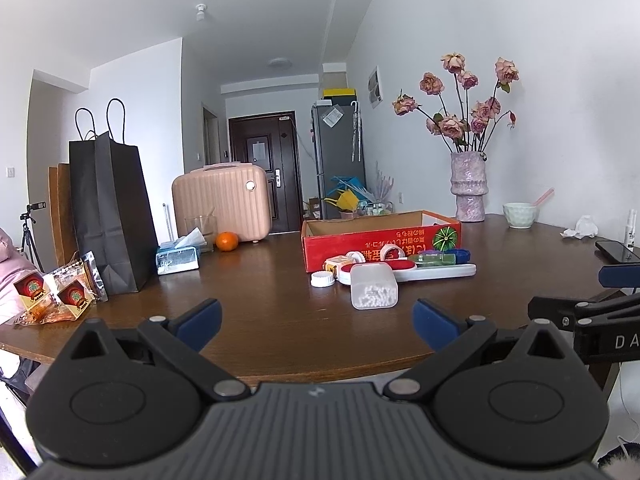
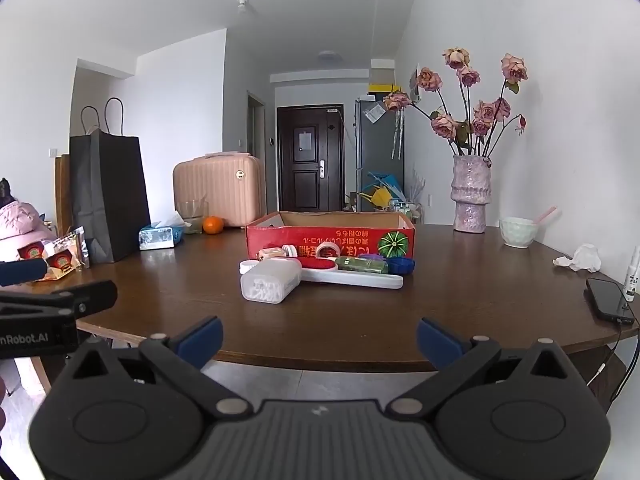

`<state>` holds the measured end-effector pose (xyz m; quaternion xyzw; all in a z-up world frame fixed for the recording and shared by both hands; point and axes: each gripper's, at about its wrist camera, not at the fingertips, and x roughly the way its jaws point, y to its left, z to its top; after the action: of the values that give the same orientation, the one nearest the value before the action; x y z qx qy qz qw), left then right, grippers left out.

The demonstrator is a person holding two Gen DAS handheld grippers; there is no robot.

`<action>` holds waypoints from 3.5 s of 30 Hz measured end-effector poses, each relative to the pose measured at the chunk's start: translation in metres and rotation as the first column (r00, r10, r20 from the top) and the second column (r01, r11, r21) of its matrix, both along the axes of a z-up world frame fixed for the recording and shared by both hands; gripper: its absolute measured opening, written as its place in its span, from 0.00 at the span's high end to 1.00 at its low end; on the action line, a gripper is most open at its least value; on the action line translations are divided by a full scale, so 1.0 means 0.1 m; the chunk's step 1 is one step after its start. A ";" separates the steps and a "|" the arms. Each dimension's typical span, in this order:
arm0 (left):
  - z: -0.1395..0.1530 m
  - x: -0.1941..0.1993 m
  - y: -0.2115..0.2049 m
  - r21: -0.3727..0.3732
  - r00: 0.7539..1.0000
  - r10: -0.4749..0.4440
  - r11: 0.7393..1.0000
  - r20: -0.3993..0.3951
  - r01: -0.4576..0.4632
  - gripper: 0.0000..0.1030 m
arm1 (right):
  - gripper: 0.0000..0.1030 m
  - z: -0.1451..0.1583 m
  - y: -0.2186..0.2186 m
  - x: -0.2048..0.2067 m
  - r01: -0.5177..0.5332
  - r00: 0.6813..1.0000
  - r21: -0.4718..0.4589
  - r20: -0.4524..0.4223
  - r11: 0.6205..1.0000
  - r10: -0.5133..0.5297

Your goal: Organize rigid objects

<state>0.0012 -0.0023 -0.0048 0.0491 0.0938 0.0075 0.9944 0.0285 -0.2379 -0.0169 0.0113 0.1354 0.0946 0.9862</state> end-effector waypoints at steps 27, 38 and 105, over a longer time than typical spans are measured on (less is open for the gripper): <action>0.01 0.00 -0.02 0.004 1.000 0.003 1.000 0.003 -0.003 0.00 | 0.00 0.03 -0.04 0.00 0.009 1.000 0.006 0.010 1.000 -0.009; 0.00 0.00 -0.01 0.001 1.000 0.001 1.000 -0.006 -0.001 0.00 | 0.00 0.02 -0.02 -0.01 0.009 1.000 -0.039 0.026 0.999 -0.008; -0.27 2.34 0.18 -0.433 0.906 -0.195 0.901 -0.376 0.014 0.55 | 0.80 -0.33 -0.46 2.22 -0.114 0.883 0.515 -0.340 0.850 0.324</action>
<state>0.2349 0.0158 -0.0322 -0.1607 0.2968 -0.0781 0.9381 0.2503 -0.2838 -0.0502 0.2595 0.3140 0.2350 0.8825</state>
